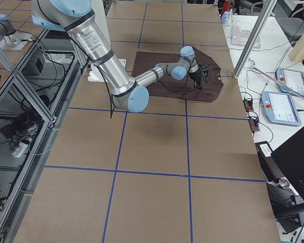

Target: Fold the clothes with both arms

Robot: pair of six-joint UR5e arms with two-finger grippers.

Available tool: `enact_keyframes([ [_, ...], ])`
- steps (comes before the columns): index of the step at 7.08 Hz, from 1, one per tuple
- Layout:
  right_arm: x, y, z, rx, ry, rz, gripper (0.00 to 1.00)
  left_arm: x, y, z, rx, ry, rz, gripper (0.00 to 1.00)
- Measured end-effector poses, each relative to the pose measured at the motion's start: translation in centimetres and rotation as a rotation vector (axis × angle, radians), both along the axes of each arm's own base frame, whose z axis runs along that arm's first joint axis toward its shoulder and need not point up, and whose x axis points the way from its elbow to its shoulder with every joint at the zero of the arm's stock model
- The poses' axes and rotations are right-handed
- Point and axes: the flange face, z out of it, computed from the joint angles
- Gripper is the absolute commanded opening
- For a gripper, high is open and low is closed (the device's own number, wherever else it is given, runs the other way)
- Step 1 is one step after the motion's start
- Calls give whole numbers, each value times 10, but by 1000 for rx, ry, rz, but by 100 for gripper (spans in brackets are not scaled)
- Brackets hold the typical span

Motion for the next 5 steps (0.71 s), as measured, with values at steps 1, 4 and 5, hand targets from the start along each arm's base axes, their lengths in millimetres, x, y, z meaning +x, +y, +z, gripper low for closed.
enact_keyframes([
  [1,-15,2,-9,4,3,5,0,0,0,1,-1,0,0,100],
  [4,-33,5,-22,16,4,5,99,0,2,-1,-1,0,-1,100],
  [5,-36,6,-26,22,4,2,100,0,1,-4,8,1,0,100],
])
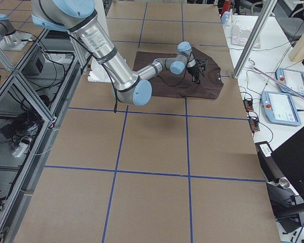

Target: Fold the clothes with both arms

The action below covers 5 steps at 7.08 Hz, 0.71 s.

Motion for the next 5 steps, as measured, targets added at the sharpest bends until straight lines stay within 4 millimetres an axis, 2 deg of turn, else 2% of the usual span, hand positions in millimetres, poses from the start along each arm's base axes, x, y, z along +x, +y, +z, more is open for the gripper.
enact_keyframes([
  [2,-1,-1,-18,22,-9,-14,100,1,-2,-19,108,12,8,100],
  [3,12,-6,-27,30,-16,-38,100,3,-1,-32,190,30,20,100],
  [4,37,-14,-34,32,-24,-76,100,13,-3,-41,245,46,49,100],
  [5,74,-21,-33,38,-28,-124,100,39,-13,-47,262,62,98,100],
])
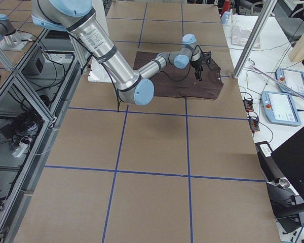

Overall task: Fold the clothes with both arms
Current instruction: 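Lift the right gripper away while the left gripper moves to the sleeve nearest it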

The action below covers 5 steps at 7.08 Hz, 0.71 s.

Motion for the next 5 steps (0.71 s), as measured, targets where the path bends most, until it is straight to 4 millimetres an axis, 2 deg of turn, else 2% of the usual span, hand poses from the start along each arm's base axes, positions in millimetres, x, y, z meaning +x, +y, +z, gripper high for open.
enact_keyframes([
  [1,50,-3,12,14,-1,-55,100,31,-17,1,-34,11,10,98],
  [2,105,-5,32,32,2,-114,100,52,-31,4,-95,36,-41,84],
  [3,162,-6,62,54,11,-178,100,77,-43,4,-173,82,-98,58],
  [4,214,-4,98,72,22,-237,100,109,-57,2,-257,124,-145,56],
  [5,268,-1,136,92,27,-295,100,149,-75,-4,-340,157,-198,55],
])
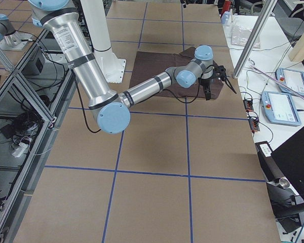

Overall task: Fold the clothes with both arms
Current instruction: 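Lift the right gripper away while the left gripper moves to the sleeve nearest it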

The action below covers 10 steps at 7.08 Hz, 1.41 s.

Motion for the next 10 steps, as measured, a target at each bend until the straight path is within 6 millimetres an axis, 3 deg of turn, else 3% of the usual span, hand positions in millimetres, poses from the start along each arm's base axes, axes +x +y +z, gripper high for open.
enact_keyframes([
  [2,95,18,71,31,3,-70,100,96,-38,-19,-97,29,-81,56],
  [3,121,27,92,42,10,-81,100,149,-55,-24,-122,33,-104,55],
  [5,136,34,107,45,14,-86,100,225,-69,-15,-142,31,-155,54],
  [8,140,42,115,37,17,-85,100,279,-77,13,-145,18,-200,54],
  [10,141,45,118,33,19,-84,100,292,-76,18,-138,12,-209,52],
])
